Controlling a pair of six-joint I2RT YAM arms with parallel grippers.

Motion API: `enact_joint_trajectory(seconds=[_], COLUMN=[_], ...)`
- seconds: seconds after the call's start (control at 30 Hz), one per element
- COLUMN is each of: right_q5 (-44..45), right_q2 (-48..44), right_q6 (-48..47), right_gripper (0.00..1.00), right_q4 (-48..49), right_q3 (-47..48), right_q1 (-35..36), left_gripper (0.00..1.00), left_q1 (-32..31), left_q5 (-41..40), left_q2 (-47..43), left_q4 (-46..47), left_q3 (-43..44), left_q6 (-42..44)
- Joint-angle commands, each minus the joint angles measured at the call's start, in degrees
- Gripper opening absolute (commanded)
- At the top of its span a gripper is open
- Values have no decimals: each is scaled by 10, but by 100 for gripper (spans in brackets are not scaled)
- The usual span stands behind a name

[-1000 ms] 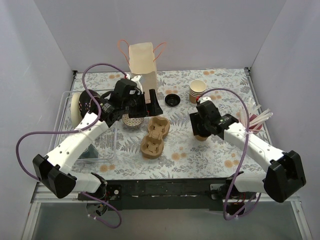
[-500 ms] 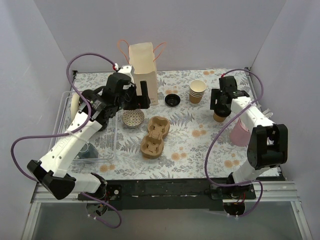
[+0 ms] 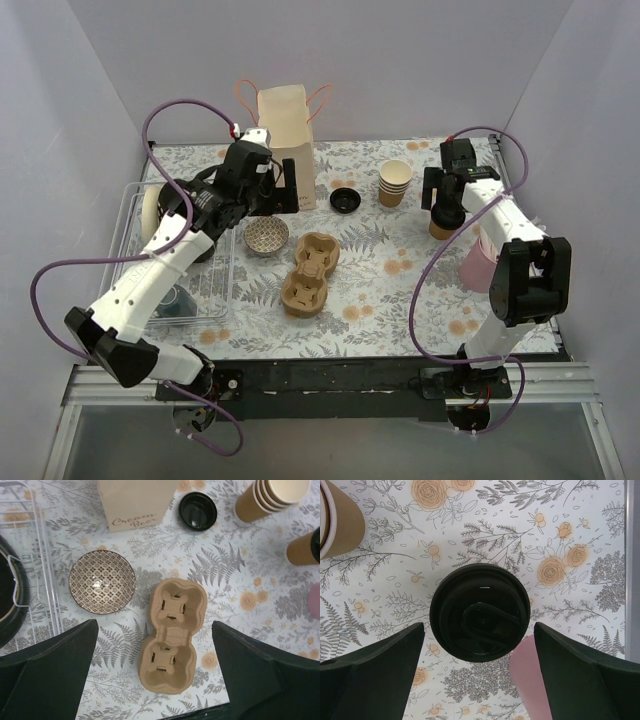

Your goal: Pack the takeout coffee

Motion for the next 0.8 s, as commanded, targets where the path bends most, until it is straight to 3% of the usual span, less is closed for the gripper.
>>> enact_joint_trajectory(seconds=[0.0,0.13,0.33,0.47,0.67,0.77], right_q5=[24,46,-69,-153,-176,-170], right_q2=[-42,-95,-163,-203,-226,-228], right_q6=[17,4,32,39,41,33], right_gripper=[99,99,99,98,79,72], right_q4=[-51,-75,-70,-47,-63,-67], right_q3=[53,104,78,19,1,11], right_q1=[-2,-2,-2,-1,25,36], left_gripper=[98,98,98,98,77,56], left_q1=[9,43,111,119,119,119], left_q5=[-138,-200,-148,-136,-148,-140], left_q2=[36,119,272,329,369,381], left_q4=[-11,-34,-65,-10,23,40], left_q3=[73,175,324,367,380,373], left_q6=[-41,-110,-203,-154,-111,-86])
